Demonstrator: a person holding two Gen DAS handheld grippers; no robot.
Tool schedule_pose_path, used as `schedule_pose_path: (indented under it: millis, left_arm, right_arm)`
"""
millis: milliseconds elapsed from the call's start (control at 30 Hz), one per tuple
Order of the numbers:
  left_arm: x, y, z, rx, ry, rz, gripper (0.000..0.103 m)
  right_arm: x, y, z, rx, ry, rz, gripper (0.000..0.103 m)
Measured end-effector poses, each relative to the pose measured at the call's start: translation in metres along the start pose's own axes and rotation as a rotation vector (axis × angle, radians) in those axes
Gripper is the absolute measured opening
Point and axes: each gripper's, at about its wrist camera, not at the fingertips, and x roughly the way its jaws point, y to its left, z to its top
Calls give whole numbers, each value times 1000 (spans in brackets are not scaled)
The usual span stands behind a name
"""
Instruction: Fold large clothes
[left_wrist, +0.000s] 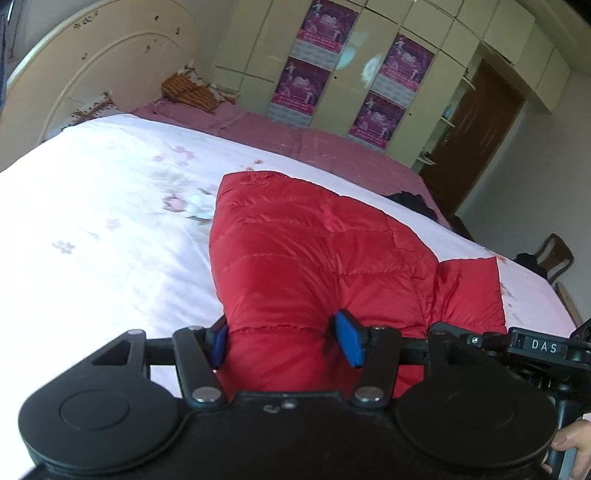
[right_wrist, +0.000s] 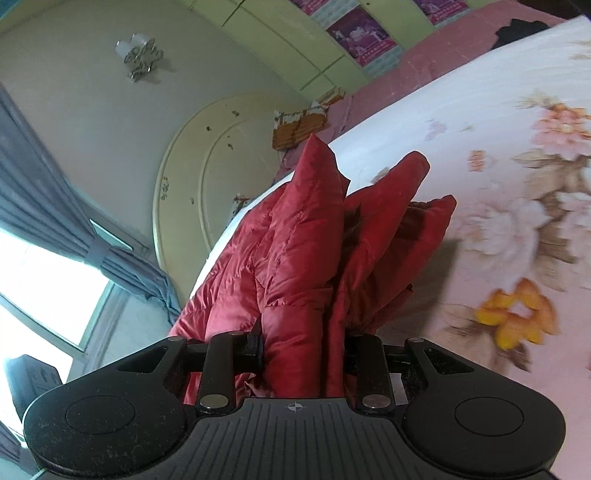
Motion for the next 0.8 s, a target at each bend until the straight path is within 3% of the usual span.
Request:
schedule_pose_path:
  millis: [233,267,367,733,767,800]
  left_arm:
    - [28,13,-23,111,13,80,56]
    - [30,13,-25,114,16,84,56]
    - [30,15,-23,114,24,90,56]
    - [8,21,-10,87,-16,126,65]
    - [5,19,-8,92,-27,130,67]
    - [2,17,-6,101,-38,137,70]
  right_arm:
    - [43,-26,-12,36,55,-35,30]
    - [43,-27,-12,33,60,-43,34]
    - [39,-24,-9,-24,55,-100,44]
    - [14,19,-6,-220,-25,-256,44]
    - [11,20,-7,-229,-36,-268,48]
    - [8,21,-7,-239,-58,-292,70]
